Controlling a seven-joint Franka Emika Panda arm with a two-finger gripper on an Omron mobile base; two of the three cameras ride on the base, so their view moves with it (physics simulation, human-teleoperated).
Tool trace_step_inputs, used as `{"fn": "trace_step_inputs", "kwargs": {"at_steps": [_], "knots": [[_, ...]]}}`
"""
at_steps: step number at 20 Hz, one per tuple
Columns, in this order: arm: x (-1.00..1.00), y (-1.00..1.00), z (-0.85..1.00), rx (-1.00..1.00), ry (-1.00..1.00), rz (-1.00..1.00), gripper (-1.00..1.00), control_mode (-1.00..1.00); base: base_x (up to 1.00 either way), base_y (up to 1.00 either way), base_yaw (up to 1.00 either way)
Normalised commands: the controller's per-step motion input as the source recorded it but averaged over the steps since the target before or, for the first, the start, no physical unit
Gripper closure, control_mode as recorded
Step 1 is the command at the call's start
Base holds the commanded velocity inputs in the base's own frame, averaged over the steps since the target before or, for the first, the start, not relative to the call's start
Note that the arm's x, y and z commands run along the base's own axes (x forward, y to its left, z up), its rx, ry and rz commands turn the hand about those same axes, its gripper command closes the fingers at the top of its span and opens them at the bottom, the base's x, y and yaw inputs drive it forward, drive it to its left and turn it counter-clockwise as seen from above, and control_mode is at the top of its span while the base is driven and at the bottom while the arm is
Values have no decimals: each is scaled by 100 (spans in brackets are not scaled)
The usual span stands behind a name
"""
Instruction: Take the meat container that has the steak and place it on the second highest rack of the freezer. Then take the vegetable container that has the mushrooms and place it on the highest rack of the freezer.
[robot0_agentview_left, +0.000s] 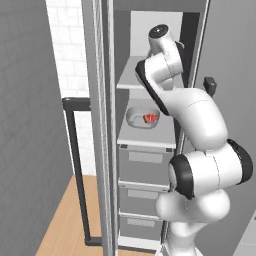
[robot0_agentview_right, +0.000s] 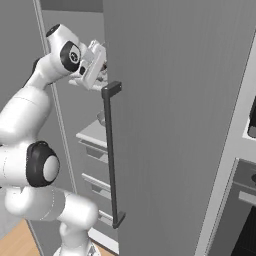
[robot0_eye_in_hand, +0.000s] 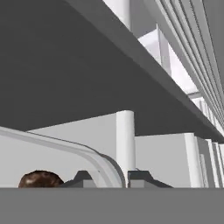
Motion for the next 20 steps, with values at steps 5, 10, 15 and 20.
{"fn": "trace_step_inputs", "kwargs": {"at_steps": [5, 10, 15, 20], "knots": [[78, 0, -38, 0, 0, -5, 100, -100, 0, 0, 0], [27, 0, -60, 0, -8, -5, 100, -100, 0, 0, 0], [18, 0, -28, 0, -13, -5, 100, -100, 0, 0, 0], [46, -1, -19, 0, -3, -5, -100, -100, 0, 0, 0]]}}
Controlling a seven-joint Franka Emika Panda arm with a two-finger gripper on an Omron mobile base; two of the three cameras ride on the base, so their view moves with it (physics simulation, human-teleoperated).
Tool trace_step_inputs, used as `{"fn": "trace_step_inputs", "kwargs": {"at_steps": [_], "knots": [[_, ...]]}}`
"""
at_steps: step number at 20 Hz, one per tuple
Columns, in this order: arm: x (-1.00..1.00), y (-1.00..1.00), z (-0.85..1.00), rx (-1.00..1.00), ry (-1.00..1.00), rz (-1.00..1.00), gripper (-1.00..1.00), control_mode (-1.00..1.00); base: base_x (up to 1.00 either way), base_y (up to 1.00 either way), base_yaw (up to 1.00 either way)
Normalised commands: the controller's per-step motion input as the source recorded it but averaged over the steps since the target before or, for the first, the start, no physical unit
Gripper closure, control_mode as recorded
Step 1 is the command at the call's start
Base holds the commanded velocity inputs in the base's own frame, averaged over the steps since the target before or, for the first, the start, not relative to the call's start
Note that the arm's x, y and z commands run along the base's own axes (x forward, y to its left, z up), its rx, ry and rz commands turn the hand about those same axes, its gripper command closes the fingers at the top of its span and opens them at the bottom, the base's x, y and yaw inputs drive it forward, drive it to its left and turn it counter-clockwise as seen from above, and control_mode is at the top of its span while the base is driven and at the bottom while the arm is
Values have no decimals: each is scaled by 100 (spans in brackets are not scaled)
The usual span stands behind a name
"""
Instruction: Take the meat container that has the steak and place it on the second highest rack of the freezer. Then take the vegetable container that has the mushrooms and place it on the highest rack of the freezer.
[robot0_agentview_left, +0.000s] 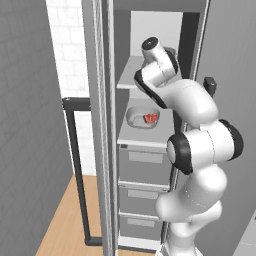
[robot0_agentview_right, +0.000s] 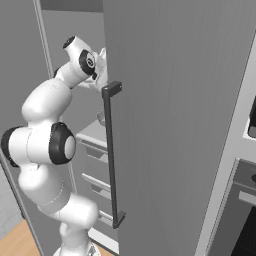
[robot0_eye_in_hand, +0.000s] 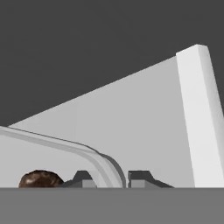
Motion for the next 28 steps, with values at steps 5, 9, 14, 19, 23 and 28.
{"fn": "trace_step_inputs", "kwargs": {"at_steps": [5, 9, 14, 19, 23, 28], "knots": [[69, -7, -14, 0, 0, -5, -100, -100, 0, 0, 0], [15, -3, -4, 3, -20, -3, -100, -100, 0, 0, 0], [-100, 0, 4, 3, -83, 3, -100, -100, 0, 0, 0], [-100, 0, 0, 3, -71, 3, -100, -100, 0, 0, 0], [-100, 31, -10, 2, -61, 0, -100, -100, 0, 0, 0], [-100, 95, -28, -5, -49, 0, -100, -100, 0, 0, 0]]}}
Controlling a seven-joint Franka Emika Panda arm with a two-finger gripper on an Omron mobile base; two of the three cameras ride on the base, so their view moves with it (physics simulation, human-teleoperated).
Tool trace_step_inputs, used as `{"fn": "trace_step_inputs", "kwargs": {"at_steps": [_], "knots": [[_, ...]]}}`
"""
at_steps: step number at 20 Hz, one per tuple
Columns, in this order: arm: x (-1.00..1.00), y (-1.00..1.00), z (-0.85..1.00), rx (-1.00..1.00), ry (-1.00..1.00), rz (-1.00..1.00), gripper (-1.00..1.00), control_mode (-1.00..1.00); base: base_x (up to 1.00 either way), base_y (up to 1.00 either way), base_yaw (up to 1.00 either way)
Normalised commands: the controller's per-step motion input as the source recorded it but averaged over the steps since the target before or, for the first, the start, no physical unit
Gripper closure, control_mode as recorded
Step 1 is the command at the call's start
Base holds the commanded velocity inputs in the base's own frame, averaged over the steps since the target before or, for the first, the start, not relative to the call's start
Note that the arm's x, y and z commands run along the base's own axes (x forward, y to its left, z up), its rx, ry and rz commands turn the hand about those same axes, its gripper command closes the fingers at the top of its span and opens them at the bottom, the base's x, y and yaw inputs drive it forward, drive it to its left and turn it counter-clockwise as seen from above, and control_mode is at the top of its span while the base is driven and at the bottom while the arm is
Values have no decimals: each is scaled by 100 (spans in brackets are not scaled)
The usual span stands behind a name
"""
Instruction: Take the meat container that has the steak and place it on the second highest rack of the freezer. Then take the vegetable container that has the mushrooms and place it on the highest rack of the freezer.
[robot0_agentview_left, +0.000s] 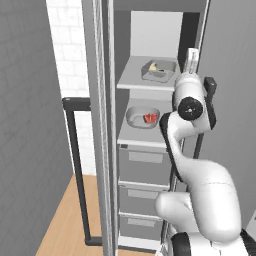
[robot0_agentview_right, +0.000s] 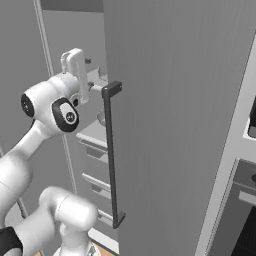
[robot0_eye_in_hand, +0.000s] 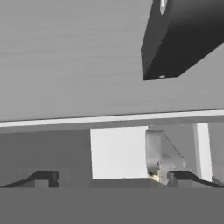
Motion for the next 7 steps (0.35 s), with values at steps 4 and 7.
{"fn": "trace_step_inputs", "kwargs": {"at_steps": [4, 7], "knots": [[-100, 74, -7, -7, -35, 1, -100, -100, 0, 0, 0], [-100, 9, -1, -1, -26, 8, -100, -100, 0, 0, 0]]}}
